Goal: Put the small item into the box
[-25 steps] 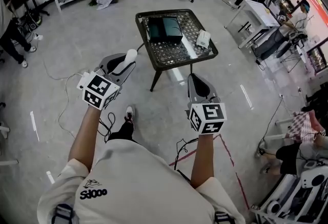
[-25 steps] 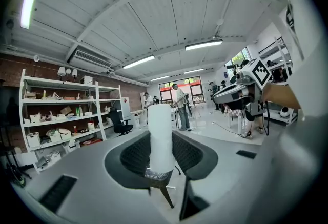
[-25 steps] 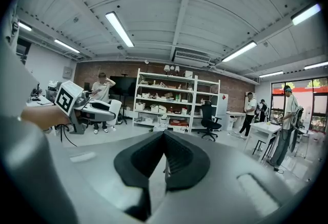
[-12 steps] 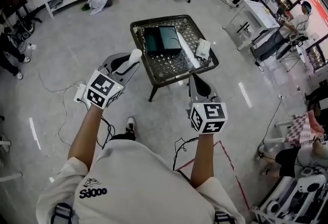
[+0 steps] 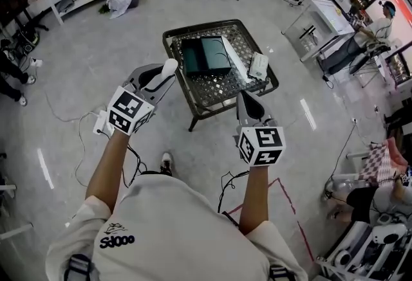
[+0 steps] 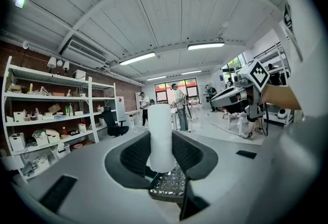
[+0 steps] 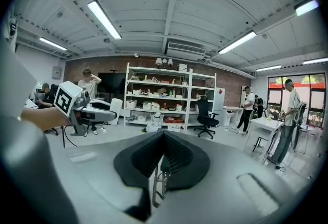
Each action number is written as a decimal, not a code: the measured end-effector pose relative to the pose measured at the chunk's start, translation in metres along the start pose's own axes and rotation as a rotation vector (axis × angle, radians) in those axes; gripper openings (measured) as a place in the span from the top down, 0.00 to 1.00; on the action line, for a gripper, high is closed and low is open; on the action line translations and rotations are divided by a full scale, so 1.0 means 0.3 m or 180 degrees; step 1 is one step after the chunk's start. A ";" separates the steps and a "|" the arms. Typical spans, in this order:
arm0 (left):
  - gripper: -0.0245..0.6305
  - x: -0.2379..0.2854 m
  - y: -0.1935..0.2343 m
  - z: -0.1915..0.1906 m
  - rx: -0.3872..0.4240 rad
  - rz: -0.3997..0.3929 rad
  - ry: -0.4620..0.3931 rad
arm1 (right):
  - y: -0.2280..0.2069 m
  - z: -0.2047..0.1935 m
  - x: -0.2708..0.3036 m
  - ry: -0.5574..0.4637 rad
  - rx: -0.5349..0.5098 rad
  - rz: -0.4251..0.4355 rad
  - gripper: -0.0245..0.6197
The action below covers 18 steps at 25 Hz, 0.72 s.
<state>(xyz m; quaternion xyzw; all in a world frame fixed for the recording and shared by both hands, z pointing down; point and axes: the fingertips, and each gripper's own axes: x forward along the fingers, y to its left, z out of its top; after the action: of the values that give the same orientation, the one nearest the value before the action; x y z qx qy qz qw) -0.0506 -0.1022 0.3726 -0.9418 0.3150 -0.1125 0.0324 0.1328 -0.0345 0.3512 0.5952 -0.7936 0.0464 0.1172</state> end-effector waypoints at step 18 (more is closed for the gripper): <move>0.77 0.169 0.218 -0.055 -0.0057 -0.0112 0.0041 | -0.048 0.009 0.250 0.0063 0.0052 -0.0061 0.95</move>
<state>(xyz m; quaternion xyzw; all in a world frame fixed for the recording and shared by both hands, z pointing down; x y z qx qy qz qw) -0.0534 -0.1849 0.3898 -0.9467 0.2997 -0.1163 0.0199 0.1263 -0.1091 0.3658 0.6032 -0.7863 0.0576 0.1206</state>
